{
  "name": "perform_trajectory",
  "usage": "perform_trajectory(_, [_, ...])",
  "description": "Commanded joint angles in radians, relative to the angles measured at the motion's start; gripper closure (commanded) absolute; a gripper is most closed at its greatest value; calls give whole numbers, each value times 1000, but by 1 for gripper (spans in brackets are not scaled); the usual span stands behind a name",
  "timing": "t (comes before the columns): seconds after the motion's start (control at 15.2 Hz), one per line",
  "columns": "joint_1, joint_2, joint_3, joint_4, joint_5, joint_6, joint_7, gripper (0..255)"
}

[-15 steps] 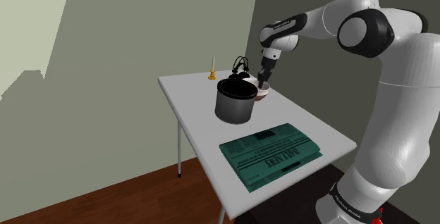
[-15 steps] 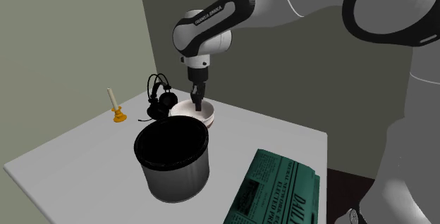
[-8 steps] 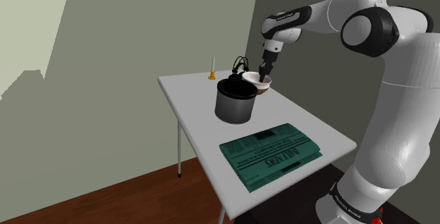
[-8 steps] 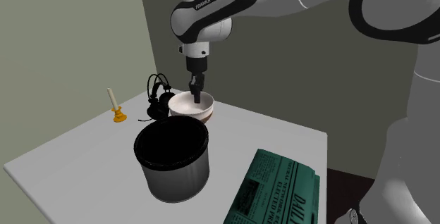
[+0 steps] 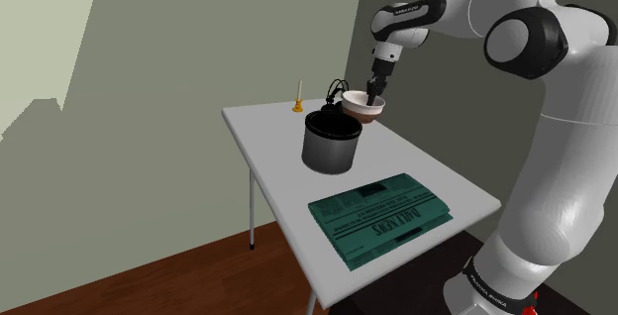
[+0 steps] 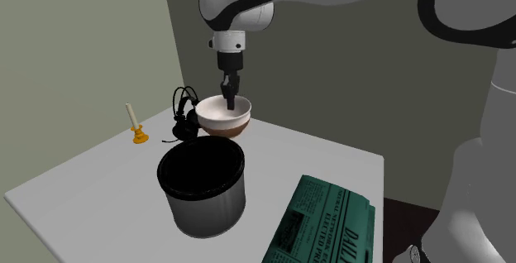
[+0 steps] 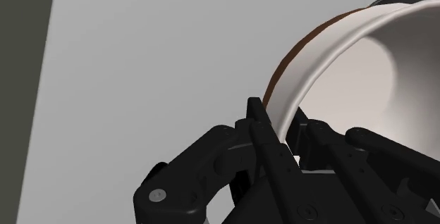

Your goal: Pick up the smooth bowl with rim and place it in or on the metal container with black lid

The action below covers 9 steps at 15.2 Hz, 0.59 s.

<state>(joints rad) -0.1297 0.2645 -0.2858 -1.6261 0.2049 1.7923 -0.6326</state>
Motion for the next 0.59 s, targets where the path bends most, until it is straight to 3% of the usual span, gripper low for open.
perform_trajectory(0.0, [-1,-3,-1,22,-2,-25,3,255])
perform_trajectory(0.53, [-6,-7,-3,125,-6,-130,17,255])
